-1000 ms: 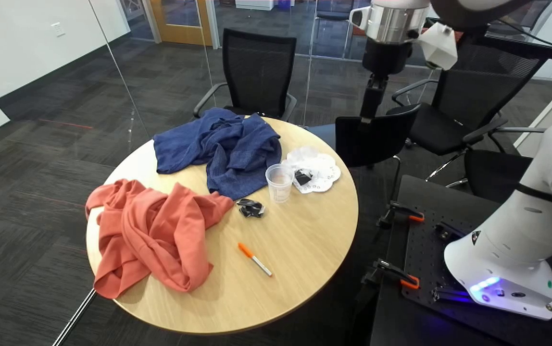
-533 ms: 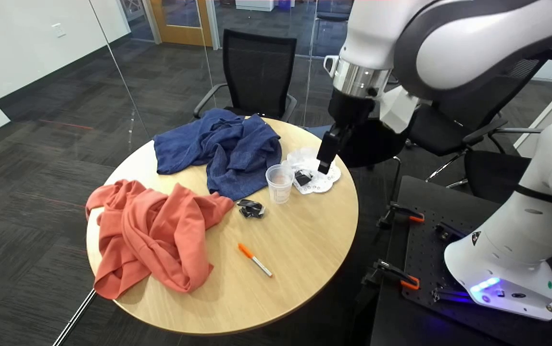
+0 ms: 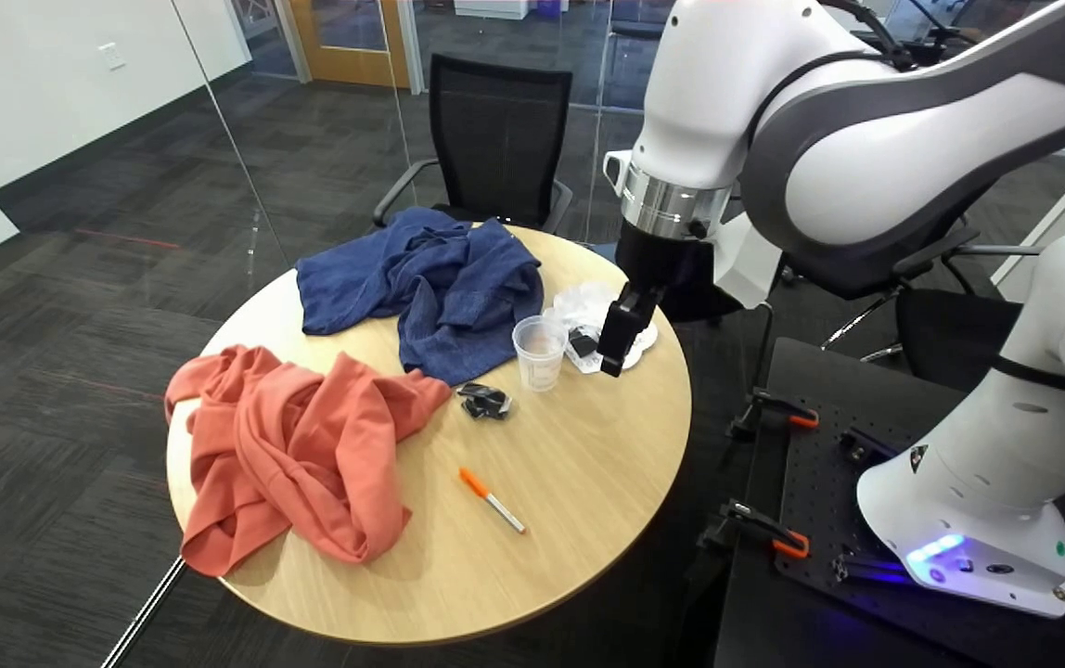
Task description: Put the orange pen inside the clear cup
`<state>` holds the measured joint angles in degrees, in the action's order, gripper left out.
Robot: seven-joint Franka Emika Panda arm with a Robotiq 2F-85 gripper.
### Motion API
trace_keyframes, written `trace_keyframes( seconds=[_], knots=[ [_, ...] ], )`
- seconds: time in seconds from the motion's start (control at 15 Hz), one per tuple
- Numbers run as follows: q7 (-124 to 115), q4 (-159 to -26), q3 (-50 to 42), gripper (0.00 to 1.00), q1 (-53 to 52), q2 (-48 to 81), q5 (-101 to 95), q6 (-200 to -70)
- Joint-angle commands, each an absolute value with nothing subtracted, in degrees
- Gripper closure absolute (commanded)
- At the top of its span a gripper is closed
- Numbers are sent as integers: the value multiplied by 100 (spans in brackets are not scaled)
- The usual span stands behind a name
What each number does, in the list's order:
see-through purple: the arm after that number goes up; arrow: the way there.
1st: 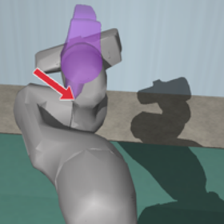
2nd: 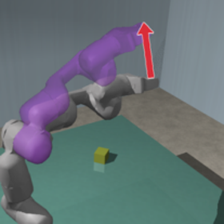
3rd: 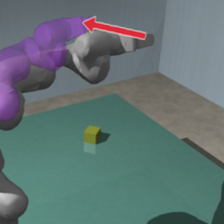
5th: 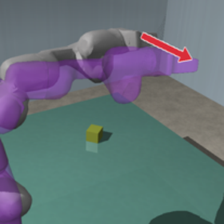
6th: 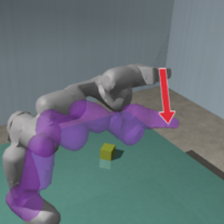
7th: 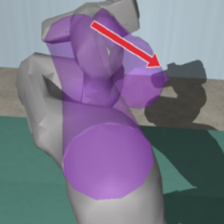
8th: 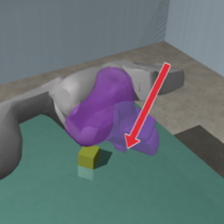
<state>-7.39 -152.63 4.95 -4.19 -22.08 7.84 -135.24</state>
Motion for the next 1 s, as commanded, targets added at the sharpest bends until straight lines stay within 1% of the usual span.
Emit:
trace_keyframes(
  seconds=[0.0,0.13,0.4,0.93],
  knots=[
    [-743,-15258,482,0,-430,-2210,775,-13512],
    [-717,-15241,469,0,-480,-2145,886,-13609],
    [-1046,-15191,645,0,-603,-1710,1119,-14323],
    [-2004,-14909,1042,0,-780,-314,1176,-15790]
  ],
)
